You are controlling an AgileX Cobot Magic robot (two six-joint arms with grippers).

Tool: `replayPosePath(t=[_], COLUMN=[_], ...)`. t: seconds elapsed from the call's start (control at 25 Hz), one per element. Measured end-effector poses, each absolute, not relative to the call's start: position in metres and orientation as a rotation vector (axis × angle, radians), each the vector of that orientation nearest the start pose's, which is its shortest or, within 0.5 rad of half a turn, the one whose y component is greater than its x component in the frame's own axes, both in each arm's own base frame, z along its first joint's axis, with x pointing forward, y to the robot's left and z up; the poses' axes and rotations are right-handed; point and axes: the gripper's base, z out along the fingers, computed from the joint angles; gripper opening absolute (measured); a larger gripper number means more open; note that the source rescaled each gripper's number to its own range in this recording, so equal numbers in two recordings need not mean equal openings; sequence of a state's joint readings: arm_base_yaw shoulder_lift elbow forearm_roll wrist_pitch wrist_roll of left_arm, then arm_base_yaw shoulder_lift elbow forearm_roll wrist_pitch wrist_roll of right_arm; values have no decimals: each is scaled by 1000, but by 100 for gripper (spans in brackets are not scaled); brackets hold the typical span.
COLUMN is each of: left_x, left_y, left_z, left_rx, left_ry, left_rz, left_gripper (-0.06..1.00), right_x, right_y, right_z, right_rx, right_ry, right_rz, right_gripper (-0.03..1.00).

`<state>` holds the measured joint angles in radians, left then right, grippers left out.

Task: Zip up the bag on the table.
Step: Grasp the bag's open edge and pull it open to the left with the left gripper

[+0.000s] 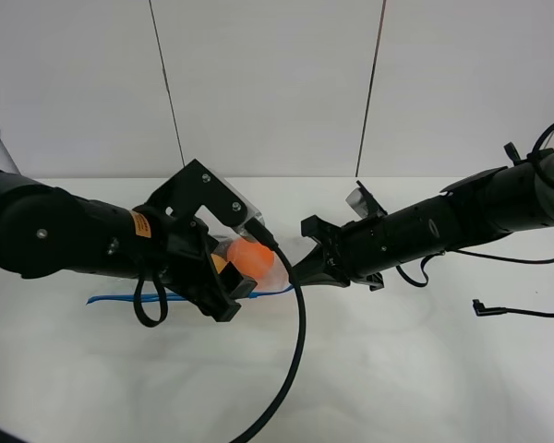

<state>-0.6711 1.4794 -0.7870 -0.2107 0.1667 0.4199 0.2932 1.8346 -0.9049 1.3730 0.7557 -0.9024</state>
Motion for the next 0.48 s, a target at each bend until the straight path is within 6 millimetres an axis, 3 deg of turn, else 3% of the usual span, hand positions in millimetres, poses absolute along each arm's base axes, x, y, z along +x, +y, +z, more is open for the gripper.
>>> replayPosePath(t=[0.36,0.48], left_x=[219,223], left_y=[-218,-223], left_z=[204,190], left_rx=[1113,1147], left_ry=[2052,2059], left_rz=[-304,-282], left_gripper=[100,100], right_x=[298,298], right_y=[154,154], right_z=[156,156], right_rx=[-125,-125], right_ry=[2632,2632], right_rz=[1218,1218], right_gripper=[0,0])
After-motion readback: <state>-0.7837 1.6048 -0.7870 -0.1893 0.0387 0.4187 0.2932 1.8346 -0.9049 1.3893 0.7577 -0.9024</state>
